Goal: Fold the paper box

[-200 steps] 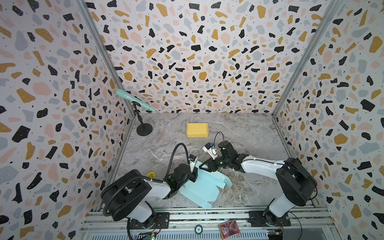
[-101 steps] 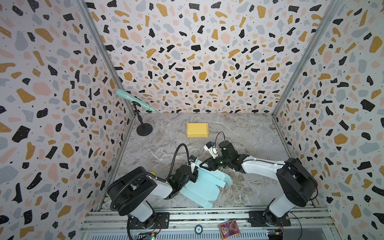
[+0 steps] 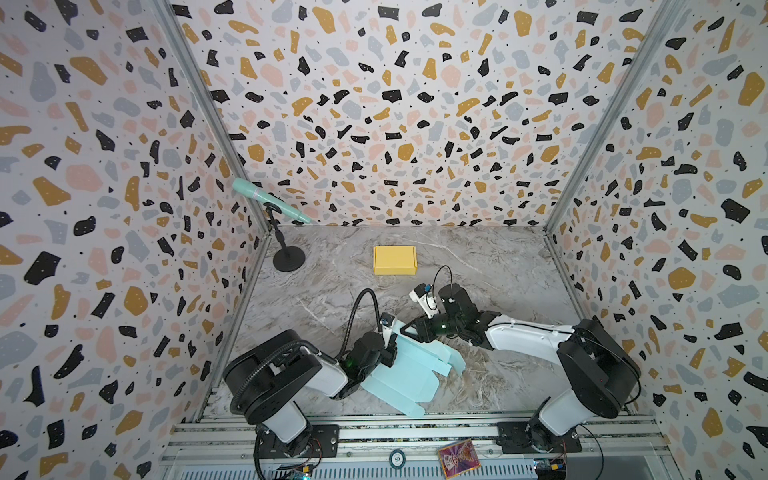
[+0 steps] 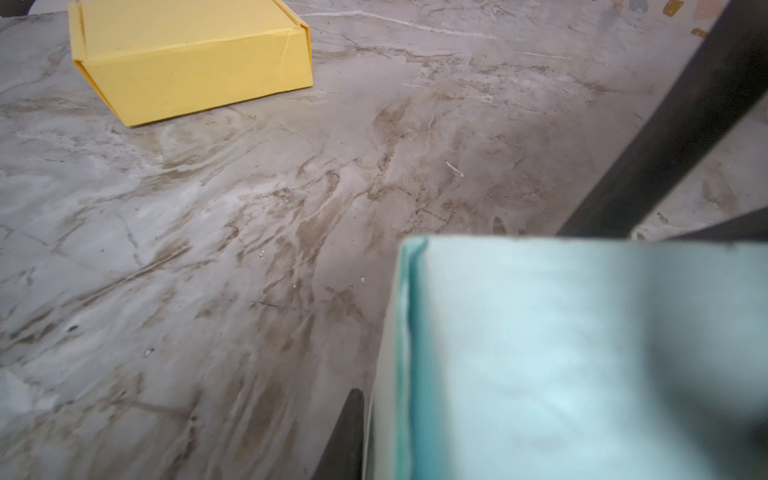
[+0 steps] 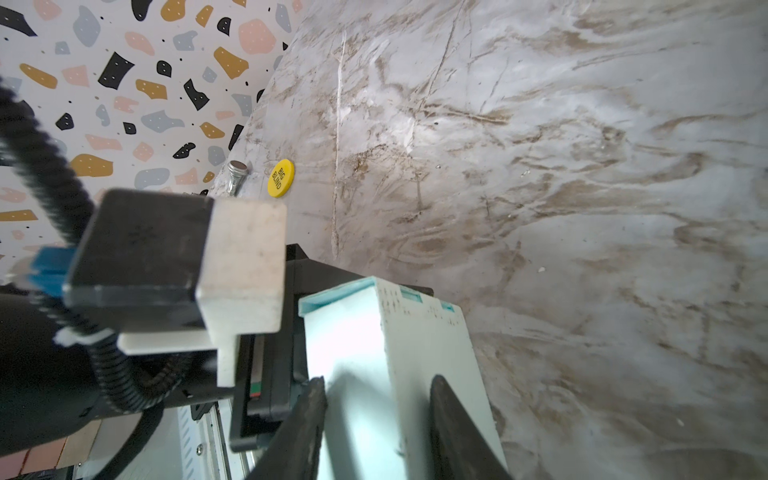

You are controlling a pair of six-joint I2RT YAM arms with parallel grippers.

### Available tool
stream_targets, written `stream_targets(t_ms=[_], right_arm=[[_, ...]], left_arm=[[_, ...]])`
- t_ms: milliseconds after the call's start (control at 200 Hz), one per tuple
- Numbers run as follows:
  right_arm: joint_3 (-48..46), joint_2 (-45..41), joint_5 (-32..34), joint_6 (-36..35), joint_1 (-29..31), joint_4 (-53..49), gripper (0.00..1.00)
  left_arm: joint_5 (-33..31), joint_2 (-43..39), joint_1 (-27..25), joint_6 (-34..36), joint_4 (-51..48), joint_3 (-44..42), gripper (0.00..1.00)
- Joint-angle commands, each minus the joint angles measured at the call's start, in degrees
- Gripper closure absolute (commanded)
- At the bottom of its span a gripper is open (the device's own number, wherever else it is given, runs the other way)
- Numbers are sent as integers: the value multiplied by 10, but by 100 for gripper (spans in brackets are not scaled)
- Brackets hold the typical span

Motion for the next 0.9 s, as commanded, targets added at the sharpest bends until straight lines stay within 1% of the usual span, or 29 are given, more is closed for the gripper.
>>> stream_targets(t_ms=[0, 105, 375, 431, 566, 651, 891], right_arm=[[-12, -20, 14, 5, 5, -10, 58], [-16, -20, 17, 7, 6, -10, 59], [-17, -21, 19, 10, 9, -10, 61], [-19, -23, 20, 10, 10, -11, 62], [-23, -29, 30, 13, 13, -14, 62], [-27, -33, 39, 12, 13, -15, 62], [-21, -26, 41, 13, 13, -18, 63]], left_arm=[[-15, 8, -2, -2, 27, 2, 84], [-16, -3, -3, -4, 25, 0, 81], [-17, -7, -2, -10, 26, -1, 82], [-17, -7, -2, -14, 31, -3, 80], [-16, -18, -2, -21, 34, -12, 70], [-16, -34, -2, -23, 29, -19, 68], [-23, -99, -3, -18, -6, -34, 68]])
